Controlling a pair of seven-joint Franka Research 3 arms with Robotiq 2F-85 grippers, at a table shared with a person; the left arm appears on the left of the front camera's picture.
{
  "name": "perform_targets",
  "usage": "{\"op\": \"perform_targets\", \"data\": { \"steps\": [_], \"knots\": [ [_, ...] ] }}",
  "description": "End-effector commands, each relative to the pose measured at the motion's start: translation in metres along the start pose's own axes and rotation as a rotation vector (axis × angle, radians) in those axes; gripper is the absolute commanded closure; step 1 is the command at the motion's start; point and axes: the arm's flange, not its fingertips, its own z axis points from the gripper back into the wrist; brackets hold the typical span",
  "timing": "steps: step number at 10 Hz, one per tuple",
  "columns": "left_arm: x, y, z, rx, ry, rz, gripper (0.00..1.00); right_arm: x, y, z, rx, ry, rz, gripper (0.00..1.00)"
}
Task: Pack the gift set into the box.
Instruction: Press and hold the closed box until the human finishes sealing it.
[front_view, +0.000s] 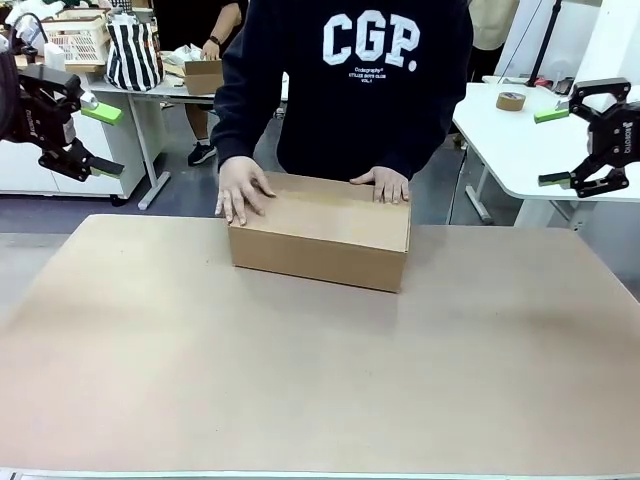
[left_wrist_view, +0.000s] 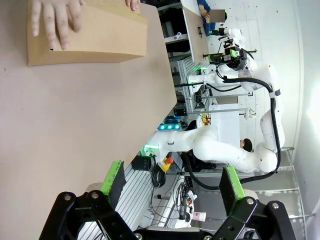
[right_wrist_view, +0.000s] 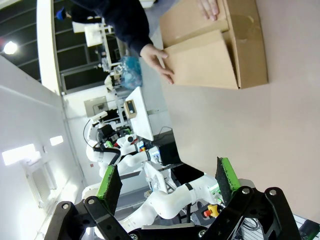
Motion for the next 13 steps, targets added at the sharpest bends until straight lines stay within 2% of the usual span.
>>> {"op": "perform_targets", "data": {
  "steps": [1,13],
  "knots": [
    [-0.0016,-0.0029,0.0021,0.002,0.005,0.009,0.00,0.0010,-0.0004,-0.0012,0.024,0.001,0.018,0.00],
    [-0.0016,-0.0029,0.0021,0.002,0.005,0.009,0.00,0.0010,-0.0004,-0.0012,0.024,0.001,0.018,0.00]
  ]
}}
